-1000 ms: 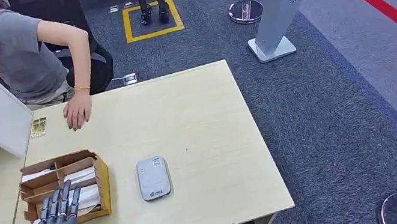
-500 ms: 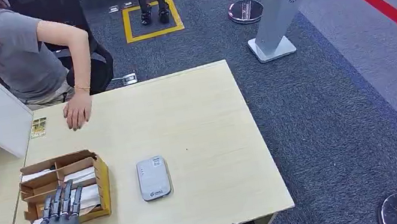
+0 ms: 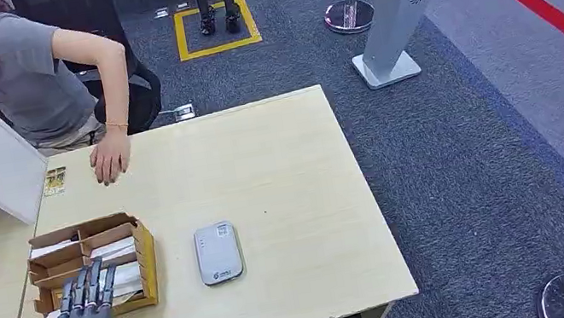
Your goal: Pass the card to the sensor for recognition and then transmit it.
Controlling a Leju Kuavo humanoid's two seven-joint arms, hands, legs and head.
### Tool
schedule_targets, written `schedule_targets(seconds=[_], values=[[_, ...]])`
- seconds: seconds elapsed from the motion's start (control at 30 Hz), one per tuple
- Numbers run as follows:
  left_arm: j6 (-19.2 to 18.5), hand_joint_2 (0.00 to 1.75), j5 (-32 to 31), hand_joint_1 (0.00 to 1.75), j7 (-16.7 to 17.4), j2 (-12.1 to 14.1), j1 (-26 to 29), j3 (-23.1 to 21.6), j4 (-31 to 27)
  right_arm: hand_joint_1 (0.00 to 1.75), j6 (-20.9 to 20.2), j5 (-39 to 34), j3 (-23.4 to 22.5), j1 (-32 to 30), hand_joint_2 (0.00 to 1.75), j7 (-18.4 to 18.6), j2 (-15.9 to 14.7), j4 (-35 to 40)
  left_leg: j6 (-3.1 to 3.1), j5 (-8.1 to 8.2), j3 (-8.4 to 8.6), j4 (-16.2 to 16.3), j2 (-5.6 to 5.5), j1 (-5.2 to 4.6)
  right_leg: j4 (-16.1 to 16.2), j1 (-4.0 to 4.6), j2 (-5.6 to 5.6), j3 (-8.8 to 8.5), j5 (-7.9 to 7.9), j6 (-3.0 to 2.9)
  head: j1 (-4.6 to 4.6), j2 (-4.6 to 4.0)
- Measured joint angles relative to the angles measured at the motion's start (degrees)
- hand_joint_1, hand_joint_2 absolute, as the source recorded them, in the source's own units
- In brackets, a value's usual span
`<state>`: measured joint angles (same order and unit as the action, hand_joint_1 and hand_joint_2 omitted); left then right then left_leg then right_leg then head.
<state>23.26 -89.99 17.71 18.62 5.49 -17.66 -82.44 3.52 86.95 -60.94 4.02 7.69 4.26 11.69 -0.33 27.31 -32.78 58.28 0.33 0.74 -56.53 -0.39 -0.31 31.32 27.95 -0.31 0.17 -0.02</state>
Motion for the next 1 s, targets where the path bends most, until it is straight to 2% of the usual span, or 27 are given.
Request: schedule_targets(seconds=[0.23, 0.47, 0.63, 1.0], values=[[0.39, 1.75, -0.02, 0.00, 3.89, 1.44, -0.88, -0.42, 0.55, 0.00, 0.00, 0.11, 0.04, 0.00, 0.00, 0.07, 0.00, 0.00, 0.00, 0.00, 0.00, 0.00, 0.00, 0.01, 0.00, 0.00, 0.00, 0.00, 0.00, 0.00, 0.00, 0.00], [1.40, 1.75, -0.04, 0.00, 4.74, 2.62, -1.32, -0.94, 1.01, 0.00, 0.00, 0.26, 0.07, 0.01, 0.00, 0.04, 0.00, 0.00, 0.00, 0.00, 0.00, 0.00, 0.00, 0.00, 0.00, 0.00, 0.00, 0.00, 0.00, 0.00, 0.02, -0.02], [1.55, 1.75, -0.04, 0.00, 4.68, 2.78, -1.35, -0.94, 1.01, 0.00, 0.00, 0.26, 0.07, 0.01, 0.00, -0.02, 0.00, 0.00, 0.00, 0.00, 0.00, 0.00, 0.00, 0.00, 0.00, 0.00, 0.00, 0.00, 0.00, 0.00, 0.00, 0.00], [2.58, 1.75, -0.09, 0.00, 1.88, 2.21, -1.49, -2.06, 1.01, 0.00, 0.02, 0.24, 0.07, 0.01, 0.00, -0.04, 0.00, 0.00, 0.00, 0.00, 0.00, 0.00, 0.00, 0.00, 0.00, 0.00, 0.00, 0.00, 0.00, 0.00, 0.00, -0.02]])
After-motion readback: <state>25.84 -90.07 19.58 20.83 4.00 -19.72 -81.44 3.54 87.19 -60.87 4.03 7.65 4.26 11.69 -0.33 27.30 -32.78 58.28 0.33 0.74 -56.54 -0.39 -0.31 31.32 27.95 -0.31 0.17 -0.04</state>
